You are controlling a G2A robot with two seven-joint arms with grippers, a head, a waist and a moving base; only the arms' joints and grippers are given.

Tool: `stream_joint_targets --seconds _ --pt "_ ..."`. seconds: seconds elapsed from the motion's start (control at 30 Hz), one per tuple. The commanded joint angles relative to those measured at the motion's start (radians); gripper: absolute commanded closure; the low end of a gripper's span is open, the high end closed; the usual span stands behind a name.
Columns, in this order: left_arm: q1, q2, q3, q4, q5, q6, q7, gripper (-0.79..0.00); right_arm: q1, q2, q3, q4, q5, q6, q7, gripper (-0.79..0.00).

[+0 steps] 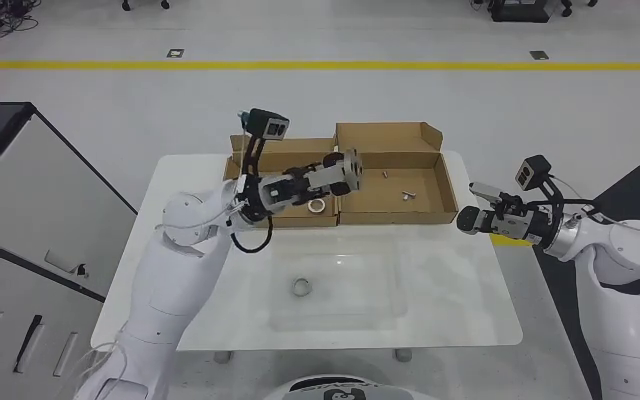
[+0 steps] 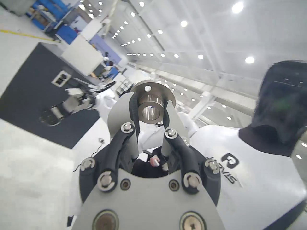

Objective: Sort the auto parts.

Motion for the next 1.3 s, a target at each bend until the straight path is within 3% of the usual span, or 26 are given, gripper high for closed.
stream_joint_targets --seconds 0.0,0.27,0.5,0.93,1.27 --pt "-0.002 0.007 -0.014 -0.006 0.102 0.027 -0.009 0.0 0.0 0.0 0.0 0.0 0.0 0.0 0.0 -0.785" --pt "-0.009 0.035 -0.057 -0.011 0.389 0.082 -0.058 0.0 0.0 0.0 0.0 0.0 0.0 0.0 0.0 -0.785" --pt "-0.064 0.047 -0.029 0.049 0.574 0.118 -0.104 0.0 0.0 0.0 0.0 0.0 0.0 0.0 0.0 -0.785" --pt "-0.315 0.032 0.167 0.362 0.849 0.115 -0.146 0.0 0.0 0.0 0.0 0.0 0.0 0.0 0.0 -0.785" --pt "-0.435 0.009 0.286 0.633 0.977 0.101 -0.126 0.0 0.0 0.0 0.0 0.0 0.0 0.0 0.0 -0.785"
